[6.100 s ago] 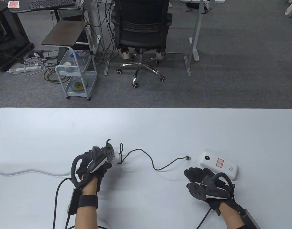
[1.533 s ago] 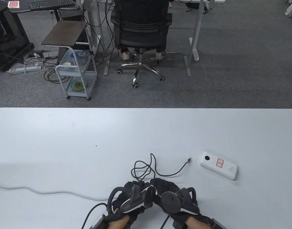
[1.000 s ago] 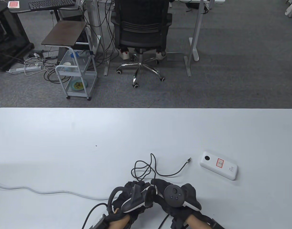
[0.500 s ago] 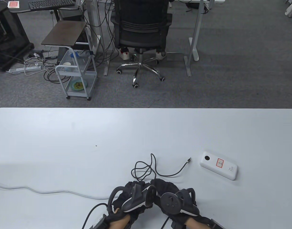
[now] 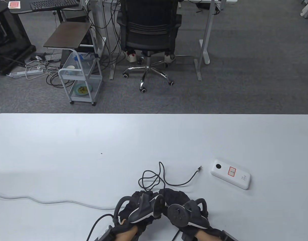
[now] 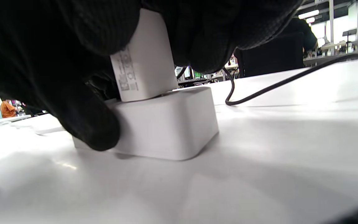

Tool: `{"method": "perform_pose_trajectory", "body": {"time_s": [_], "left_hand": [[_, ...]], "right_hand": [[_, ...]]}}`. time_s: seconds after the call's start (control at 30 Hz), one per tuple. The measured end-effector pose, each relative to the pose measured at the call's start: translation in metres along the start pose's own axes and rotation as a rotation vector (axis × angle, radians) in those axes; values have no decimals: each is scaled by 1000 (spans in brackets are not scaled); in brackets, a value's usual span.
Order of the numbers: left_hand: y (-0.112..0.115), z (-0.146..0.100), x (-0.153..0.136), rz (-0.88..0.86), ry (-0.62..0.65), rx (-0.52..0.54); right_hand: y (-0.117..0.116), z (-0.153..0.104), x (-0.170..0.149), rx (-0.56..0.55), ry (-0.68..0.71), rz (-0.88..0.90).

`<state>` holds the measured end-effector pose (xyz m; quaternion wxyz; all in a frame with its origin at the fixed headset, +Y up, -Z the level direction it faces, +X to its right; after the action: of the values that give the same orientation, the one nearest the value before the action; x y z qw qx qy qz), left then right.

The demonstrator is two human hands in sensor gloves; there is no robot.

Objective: Unplug the charger and disconnect the battery pack

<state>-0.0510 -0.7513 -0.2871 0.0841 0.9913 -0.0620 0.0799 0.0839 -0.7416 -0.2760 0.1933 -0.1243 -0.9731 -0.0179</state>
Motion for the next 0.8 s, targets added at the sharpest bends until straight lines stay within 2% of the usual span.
{"method": "perform_pose_trajectory", "body": {"time_s": [0.1,0.23,0.3,0.37,0.47,0.53,0.63,0.7,0.8], "left_hand": [[0,0,0,-1,3,-2],[1,1,0,-1,1,-4],[1,1,0,-3,1,-8],[1,1,0,0,4,-3],[2,2,0,-4,4,-6],[2,2,0,-7,3,-9],[2,2,0,-6,4,-5],[1,2,-1,-9,5,-5],[1,1,-1,-4,2,0]], "right_hand": [[-1,3,-7,54,-51,112],[-1,-5,5,-66,50,-60],[-2,-6,7,-77,68,-81],[0,-3,3,-29,35,-28],[0,4,-12,58,-45,155],[-1,3,-15,64,-48,202],[1,-5,0,-33,63,26],[0,-7,7,-74,63,-68],[1,-4,3,-16,36,12]]}}
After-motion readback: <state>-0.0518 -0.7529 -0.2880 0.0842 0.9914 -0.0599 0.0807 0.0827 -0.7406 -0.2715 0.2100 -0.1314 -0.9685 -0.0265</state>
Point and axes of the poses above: the tracker on the back of each hand, its own x axis roughly to the thumb side, its own z axis roughly from the wrist to the fingertips, y = z × x, the point moved 1 cm from there along z, roughly from the wrist to the fingertips, and after that the axes turned 7 degrees about -y, right-handed, at the moved point
